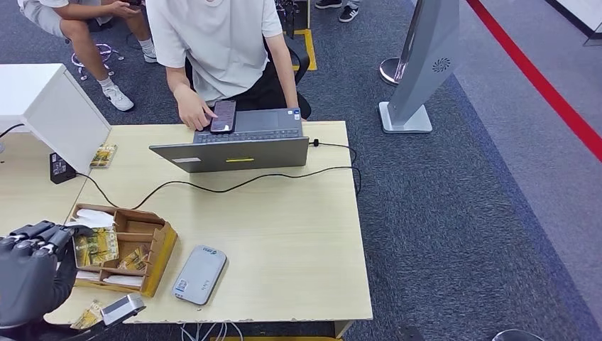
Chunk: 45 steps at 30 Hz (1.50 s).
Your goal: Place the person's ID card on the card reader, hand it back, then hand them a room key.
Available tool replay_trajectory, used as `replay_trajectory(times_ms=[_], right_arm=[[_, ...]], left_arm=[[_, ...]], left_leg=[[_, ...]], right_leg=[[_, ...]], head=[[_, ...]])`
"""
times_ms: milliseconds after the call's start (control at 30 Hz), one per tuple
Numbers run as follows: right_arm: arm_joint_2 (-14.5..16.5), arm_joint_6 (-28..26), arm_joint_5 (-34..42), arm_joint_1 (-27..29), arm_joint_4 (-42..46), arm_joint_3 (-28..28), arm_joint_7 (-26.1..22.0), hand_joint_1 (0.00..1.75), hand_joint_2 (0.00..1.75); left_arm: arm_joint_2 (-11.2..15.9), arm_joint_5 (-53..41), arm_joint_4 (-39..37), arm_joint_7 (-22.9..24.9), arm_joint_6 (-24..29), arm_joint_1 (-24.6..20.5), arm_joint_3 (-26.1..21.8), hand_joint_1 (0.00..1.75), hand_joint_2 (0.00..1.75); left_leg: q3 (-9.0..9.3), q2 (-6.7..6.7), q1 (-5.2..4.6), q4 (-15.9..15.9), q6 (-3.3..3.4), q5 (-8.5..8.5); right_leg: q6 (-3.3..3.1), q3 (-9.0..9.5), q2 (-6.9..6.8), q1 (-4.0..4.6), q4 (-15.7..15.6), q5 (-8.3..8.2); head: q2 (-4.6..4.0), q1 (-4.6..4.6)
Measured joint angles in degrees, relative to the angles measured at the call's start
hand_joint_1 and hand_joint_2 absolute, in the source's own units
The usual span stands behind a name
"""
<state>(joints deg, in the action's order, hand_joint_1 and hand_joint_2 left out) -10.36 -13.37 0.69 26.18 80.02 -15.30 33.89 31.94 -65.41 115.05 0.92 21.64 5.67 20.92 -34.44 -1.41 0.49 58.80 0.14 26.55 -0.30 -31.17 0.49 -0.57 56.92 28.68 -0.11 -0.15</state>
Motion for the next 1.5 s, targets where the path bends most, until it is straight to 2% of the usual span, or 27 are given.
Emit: replay_trajectory(times_ms=[100, 167, 267, 367, 467, 633, 733, 833, 933, 1067, 1500], right_arm=[[0.2, 0.3, -0.6, 0.1, 0.1, 0.1, -0.1, 0.00, 1.75], [0.5, 0.9, -1.7, 0.0, 0.1, 0.2, 0.0, 0.00, 1.75], [1.0, 2.0, -3.5, -0.8, 0.1, 0.3, 0.5, 0.00, 1.75], [1.6, 3.2, -5.4, -3.5, -1.1, -0.1, 0.8, 0.00, 1.75], [2.2, 4.2, -6.4, -7.8, -4.3, -1.3, 0.4, 0.00, 1.75], [3.4, 5.2, -6.4, -16.1, -13.2, -3.6, -2.2, 0.00, 1.75], [4.2, 5.0, -5.7, -19.6, -17.8, -4.4, -3.0, 0.00, 1.75], [5.3, 4.3, -4.8, -21.8, -21.4, -5.3, -3.9, 0.00, 1.75], [6.2, 3.8, -3.9, -23.1, -24.4, -6.1, -4.8, 0.00, 1.75], [6.9, 3.6, -3.8, -23.9, -26.1, -6.4, -4.8, 0.00, 1.75], [7.2, 2.3, -2.4, -24.6, -28.0, -8.4, -3.9, 0.00, 1.75]], left_arm=[[0.0, 0.7, 0.4, 0.0, 0.1, -0.9, 0.1, 1.75, 1.75], [-0.4, 1.9, 0.5, 0.6, -1.2, -3.2, 0.7, 1.75, 1.75], [-2.5, 3.0, -0.9, 3.7, -5.5, -10.6, 2.5, 1.75, 1.75], [-7.0, 1.3, -6.6, 8.0, -7.6, -21.2, 4.1, 1.75, 1.75], [-12.3, -2.6, -16.6, 10.7, -6.0, -32.1, 5.0, 1.75, 1.75], [-20.1, -11.2, -39.9, 12.3, 2.0, -48.9, 5.3, 1.75, 1.75], [-23.5, -15.5, -52.9, 14.1, 3.2, -56.5, 5.3, 1.75, 1.75], [-25.6, -18.8, -62.8, 15.8, 3.2, -61.9, 5.3, 1.75, 1.75], [-27.0, -20.5, -69.7, 17.0, 2.9, -65.5, 5.3, 1.75, 1.75], [-28.3, -21.0, -74.6, 17.6, 2.7, -68.0, 5.3, 1.75, 1.75], [-29.4, -22.1, -79.8, 18.7, 1.7, -69.1, 5.3, 1.75, 1.75]], left_leg=[[0.00, 0.02, 0.00, 0.0, 0.00, 0.00], [0.00, 0.12, 0.00, 0.0, 0.01, 0.00], [-0.03, 0.36, 0.00, 0.1, 0.12, -0.10], [-0.06, 0.41, -0.01, 0.1, 0.20, -0.30], [-0.15, 0.40, -0.01, 0.1, 0.29, -0.53], [-0.28, 0.12, -0.01, 0.2, 0.38, -0.79], [-0.30, -0.36, 0.00, 0.2, 0.37, -0.80], [-0.28, -0.87, 0.02, 0.2, 0.37, -0.79], [-0.26, -1.12, 0.09, 0.2, 0.37, -0.79], [-0.24, -1.27, 0.21, 0.1, 0.37, -0.79], [-0.16, -1.41, 0.34, -0.1, 0.34, -0.81]], right_leg=[[0.00, -0.05, -0.01, -0.01, 0.0, 0.00], [0.01, -0.09, -0.10, -0.02, 0.0, 0.01], [0.07, -0.06, -0.35, -0.02, 0.0, -0.02], [0.21, -0.05, -0.43, -0.02, 0.0, -0.20], [0.34, -0.06, -0.38, -0.02, 0.0, -0.45], [0.46, -0.20, 0.01, -0.02, 0.0, -0.87], [0.44, -0.32, 0.49, 0.00, 0.0, -1.03], [0.32, -0.50, 1.00, 0.04, 0.0, -1.15], [0.26, -0.60, 1.27, 0.10, 0.1, -1.19], [0.20, -0.67, 1.46, 0.24, 0.1, -1.22], [-0.05, -0.78, 1.65, 0.38, 0.1, -1.19]], head=[[0.00, -0.01], [0.00, -0.02], [0.00, -0.01], [0.00, -0.03], [0.00, -0.02], [0.00, 0.04], [0.00, 0.13], [0.00, 0.12], [0.00, 0.07], [0.00, 0.04], [0.00, -0.04]])
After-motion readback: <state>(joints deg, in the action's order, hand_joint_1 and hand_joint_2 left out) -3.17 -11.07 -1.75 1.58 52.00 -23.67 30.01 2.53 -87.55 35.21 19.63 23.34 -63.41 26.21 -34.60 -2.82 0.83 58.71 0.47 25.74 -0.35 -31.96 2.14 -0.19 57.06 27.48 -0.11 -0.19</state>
